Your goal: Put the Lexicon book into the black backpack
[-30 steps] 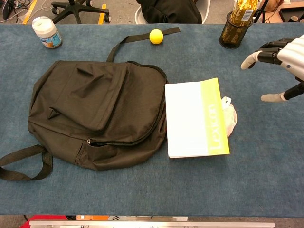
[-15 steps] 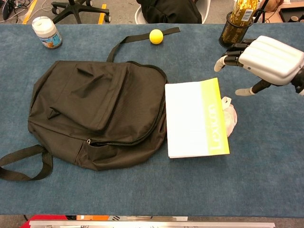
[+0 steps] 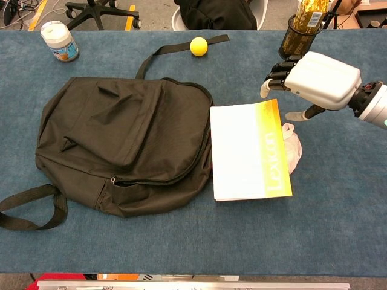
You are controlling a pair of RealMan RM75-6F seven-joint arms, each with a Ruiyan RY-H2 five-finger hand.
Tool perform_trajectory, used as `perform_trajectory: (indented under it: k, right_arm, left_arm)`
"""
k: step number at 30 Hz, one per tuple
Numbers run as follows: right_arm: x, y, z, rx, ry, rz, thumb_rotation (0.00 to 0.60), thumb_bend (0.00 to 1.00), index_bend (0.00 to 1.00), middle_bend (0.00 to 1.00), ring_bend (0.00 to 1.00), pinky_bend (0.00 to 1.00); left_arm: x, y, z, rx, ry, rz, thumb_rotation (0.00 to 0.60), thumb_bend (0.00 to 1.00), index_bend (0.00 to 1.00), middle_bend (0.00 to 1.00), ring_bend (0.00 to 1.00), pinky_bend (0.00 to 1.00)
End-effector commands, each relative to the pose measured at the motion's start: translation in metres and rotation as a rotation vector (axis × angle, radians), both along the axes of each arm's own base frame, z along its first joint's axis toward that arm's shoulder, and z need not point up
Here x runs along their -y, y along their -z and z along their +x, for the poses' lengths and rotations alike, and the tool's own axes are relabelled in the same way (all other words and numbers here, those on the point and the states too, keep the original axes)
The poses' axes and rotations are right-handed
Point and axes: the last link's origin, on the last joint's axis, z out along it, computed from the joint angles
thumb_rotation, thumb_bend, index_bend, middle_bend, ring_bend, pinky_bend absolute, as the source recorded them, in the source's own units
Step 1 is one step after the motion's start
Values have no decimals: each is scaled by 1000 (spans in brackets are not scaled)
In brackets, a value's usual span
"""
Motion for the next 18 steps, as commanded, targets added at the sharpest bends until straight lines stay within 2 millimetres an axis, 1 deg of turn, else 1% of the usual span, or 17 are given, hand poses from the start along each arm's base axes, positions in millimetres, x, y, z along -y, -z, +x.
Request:
perform_trajectory:
  k: [1,5,12,18]
  right_arm:
    - [2,4,1,3,-12,-4,600,141,382,403,282,344]
    - [6,11,2,15,-27,-17,600,141,382,403,282,338]
    - [8,23,5,8,-73,-9,600,141,382,403,282,337]
    - [6,31,8,14,-125,4,600,141,382,403,282,314]
  left_arm:
    - [-1,1,0,-2,-3,-4,600,180,69,142,148,173]
    - [0,1,3,1,10,-4,600,180,69,142,148,173]
    - [3,0,3,10,1,-9,600,180,69,142,149,173]
    - [3,2,3,9,-2,-19,600,180,69,142,148,173]
